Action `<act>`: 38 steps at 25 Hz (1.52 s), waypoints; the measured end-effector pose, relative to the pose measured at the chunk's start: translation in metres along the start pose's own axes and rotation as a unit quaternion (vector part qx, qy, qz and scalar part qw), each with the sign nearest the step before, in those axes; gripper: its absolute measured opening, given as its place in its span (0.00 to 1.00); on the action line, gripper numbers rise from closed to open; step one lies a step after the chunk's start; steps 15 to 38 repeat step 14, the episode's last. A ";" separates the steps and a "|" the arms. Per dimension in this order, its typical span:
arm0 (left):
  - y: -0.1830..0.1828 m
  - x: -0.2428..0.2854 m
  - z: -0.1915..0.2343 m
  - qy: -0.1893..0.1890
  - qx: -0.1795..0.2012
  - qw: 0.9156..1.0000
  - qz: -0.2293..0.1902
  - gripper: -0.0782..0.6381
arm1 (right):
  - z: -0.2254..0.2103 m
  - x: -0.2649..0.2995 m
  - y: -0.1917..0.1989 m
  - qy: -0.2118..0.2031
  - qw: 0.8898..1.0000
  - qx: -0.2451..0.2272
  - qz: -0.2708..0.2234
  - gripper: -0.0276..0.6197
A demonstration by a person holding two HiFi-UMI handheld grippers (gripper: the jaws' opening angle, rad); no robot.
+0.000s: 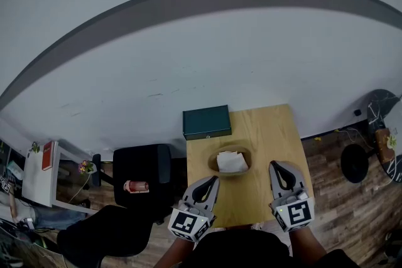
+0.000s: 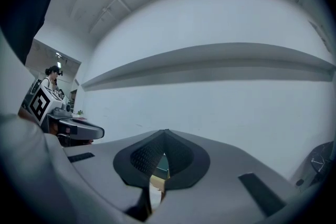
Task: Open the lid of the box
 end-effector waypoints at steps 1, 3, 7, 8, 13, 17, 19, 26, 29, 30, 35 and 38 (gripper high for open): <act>0.000 0.000 0.000 0.001 0.002 1.000 0.000 0.14 | 0.000 0.001 0.000 -0.003 1.000 -0.003 -0.003 0.07; 0.000 0.001 0.000 0.001 0.003 1.000 0.001 0.14 | 0.001 0.002 -0.002 -0.010 1.000 -0.009 -0.028 0.07; 0.002 0.002 0.000 -0.003 -0.003 1.000 0.003 0.14 | 0.000 0.003 -0.001 -0.012 0.999 -0.010 -0.032 0.07; 0.002 0.002 0.000 -0.005 -0.005 1.000 0.004 0.14 | -0.001 0.003 0.000 -0.012 0.999 -0.010 -0.031 0.07; 0.001 0.001 -0.002 -0.010 -0.015 1.000 0.006 0.14 | -0.001 0.001 0.002 -0.012 0.999 -0.007 -0.029 0.07; 0.000 0.002 -0.003 -0.010 -0.017 1.000 0.006 0.14 | -0.001 0.001 0.002 -0.012 1.000 -0.007 -0.028 0.07; 0.000 0.002 -0.003 -0.010 -0.017 1.000 0.006 0.14 | -0.001 0.001 0.002 -0.012 1.000 -0.007 -0.028 0.07; 0.000 0.002 -0.003 -0.010 -0.017 1.000 0.006 0.14 | -0.001 0.001 0.002 -0.012 1.000 -0.007 -0.028 0.07; 0.000 0.002 -0.003 -0.010 -0.017 1.000 0.006 0.14 | -0.001 0.001 0.002 -0.012 1.000 -0.007 -0.028 0.07; 0.000 0.002 -0.003 -0.010 -0.017 1.000 0.006 0.14 | -0.001 0.001 0.002 -0.012 1.000 -0.007 -0.028 0.07; 0.000 0.002 -0.003 -0.010 -0.017 1.000 0.006 0.14 | -0.001 0.001 0.002 -0.012 1.000 -0.007 -0.028 0.07; 0.000 0.002 -0.003 -0.010 -0.017 1.000 0.006 0.14 | -0.001 0.001 0.002 -0.012 1.000 -0.007 -0.028 0.07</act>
Point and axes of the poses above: the fingertips, and each gripper's own axes: x forward along the fingers, z to its left, y out of its underside, the point moved 8 cm from there along -x, backward along the fingers, and after that the axes turned 8 degrees about z, right-handed, at the moved point
